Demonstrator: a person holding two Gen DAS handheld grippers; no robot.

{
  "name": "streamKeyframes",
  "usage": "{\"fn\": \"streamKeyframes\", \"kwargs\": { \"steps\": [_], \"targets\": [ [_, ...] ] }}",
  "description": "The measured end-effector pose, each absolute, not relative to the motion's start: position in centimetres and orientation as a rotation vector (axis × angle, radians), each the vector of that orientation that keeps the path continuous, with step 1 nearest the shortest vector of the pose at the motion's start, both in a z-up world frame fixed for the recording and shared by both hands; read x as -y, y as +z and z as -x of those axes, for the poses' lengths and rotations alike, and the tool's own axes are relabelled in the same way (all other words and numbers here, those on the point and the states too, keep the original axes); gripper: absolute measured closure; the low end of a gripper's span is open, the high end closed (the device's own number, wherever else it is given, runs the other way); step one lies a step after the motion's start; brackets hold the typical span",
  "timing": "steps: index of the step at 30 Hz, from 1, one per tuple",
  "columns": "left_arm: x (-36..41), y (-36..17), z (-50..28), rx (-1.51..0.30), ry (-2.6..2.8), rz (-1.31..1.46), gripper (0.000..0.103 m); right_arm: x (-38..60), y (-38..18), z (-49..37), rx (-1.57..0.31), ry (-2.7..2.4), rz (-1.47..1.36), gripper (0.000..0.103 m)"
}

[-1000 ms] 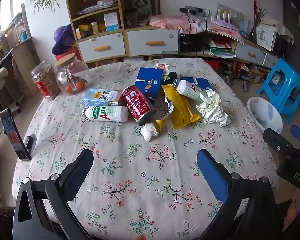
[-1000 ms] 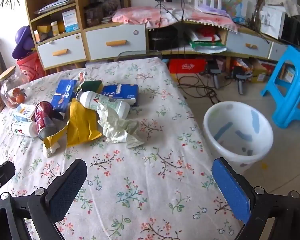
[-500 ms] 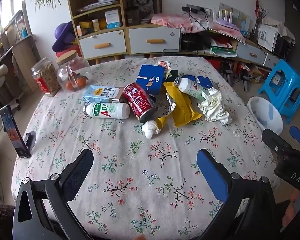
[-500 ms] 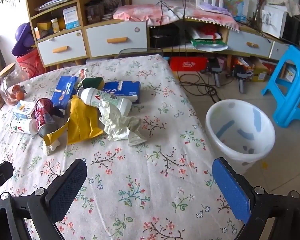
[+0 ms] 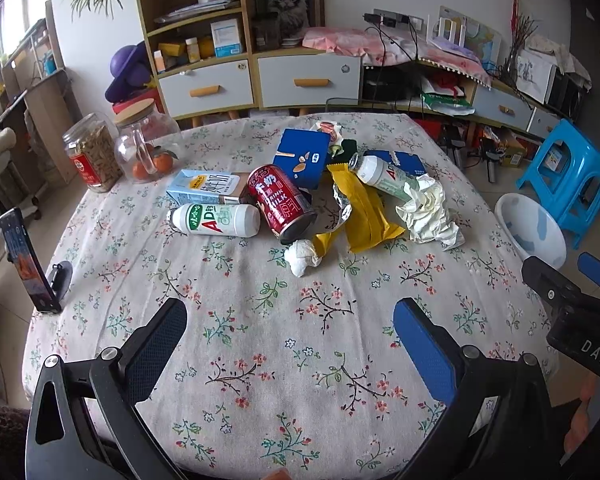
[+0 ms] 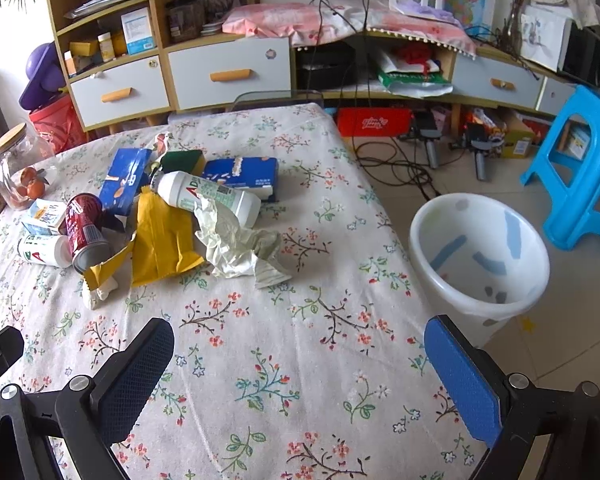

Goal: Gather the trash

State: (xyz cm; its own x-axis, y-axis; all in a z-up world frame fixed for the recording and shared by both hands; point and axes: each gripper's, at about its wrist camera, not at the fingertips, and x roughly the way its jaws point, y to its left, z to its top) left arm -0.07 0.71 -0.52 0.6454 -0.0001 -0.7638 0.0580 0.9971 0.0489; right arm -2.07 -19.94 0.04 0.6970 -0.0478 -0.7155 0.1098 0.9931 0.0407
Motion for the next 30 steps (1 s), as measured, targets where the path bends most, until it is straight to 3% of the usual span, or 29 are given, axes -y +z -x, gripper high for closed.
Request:
{"fn": "streamKeyframes", "kwargs": {
  "steps": [30],
  "targets": [
    [-0.77, -0.29, 0.28, -0.867, -0.037, -0.061, 0.0, 20.07, 0.22, 1.94, -0.808, -0.095, -0.092, 0.0]
  ]
}}
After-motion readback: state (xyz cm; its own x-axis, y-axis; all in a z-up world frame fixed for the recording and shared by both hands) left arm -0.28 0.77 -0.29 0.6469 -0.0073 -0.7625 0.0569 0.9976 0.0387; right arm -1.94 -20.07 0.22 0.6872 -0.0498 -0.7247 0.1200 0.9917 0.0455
